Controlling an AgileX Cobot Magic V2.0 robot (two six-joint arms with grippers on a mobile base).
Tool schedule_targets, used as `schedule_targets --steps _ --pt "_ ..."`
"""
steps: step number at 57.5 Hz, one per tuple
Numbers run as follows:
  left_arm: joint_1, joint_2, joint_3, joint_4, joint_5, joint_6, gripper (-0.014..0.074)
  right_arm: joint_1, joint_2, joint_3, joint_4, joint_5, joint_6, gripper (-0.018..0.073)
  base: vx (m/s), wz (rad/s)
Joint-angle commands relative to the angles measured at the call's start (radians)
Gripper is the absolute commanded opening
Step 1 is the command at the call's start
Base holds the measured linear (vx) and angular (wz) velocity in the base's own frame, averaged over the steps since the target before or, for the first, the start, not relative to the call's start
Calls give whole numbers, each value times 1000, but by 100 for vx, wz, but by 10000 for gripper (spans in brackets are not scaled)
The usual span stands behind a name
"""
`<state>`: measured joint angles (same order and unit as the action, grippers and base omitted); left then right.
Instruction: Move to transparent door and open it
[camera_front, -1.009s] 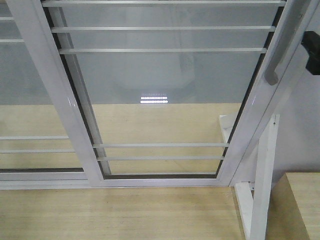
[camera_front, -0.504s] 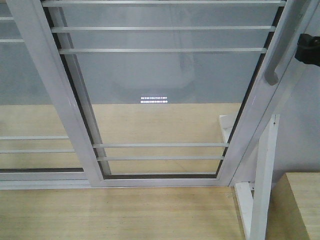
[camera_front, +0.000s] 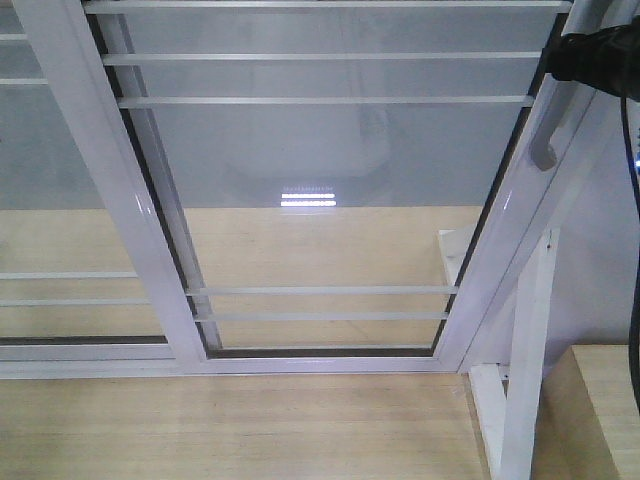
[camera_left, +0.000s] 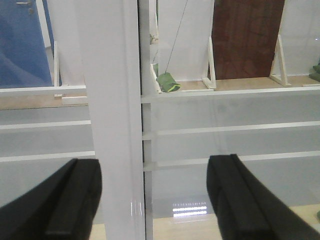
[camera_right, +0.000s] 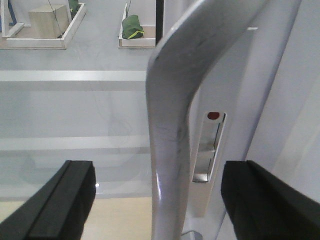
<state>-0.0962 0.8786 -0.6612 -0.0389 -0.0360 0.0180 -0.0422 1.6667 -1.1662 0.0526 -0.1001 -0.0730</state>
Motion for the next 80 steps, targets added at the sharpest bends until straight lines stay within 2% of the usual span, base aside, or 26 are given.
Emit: schedule_targets --steps 1,11,27,33,58,80 --pt "-4 -5 -37 -6 -79 0 567 -4 11 -70 -1 -112 -9 546 0 0" --pt "-4 -5 -37 -6 -78 0 567 -4 66 -109 -1 -136 -9 444 0 0" --pt "-4 -5 -37 -6 -76 0 567 -3 69 -107 -6 -136 -9 76 0 0" --pt "-4 -5 -37 -6 -76 0 567 0 69 -107 -6 -125 -9 -11 0 0" --pt "-4 -5 -37 -6 -27 0 566 113 69 -107 -9 -131 -18 -3 0 0" --pt "-4 -5 -37 -6 -28 0 566 233 69 -107 -9 -144 -92 2 0 0"
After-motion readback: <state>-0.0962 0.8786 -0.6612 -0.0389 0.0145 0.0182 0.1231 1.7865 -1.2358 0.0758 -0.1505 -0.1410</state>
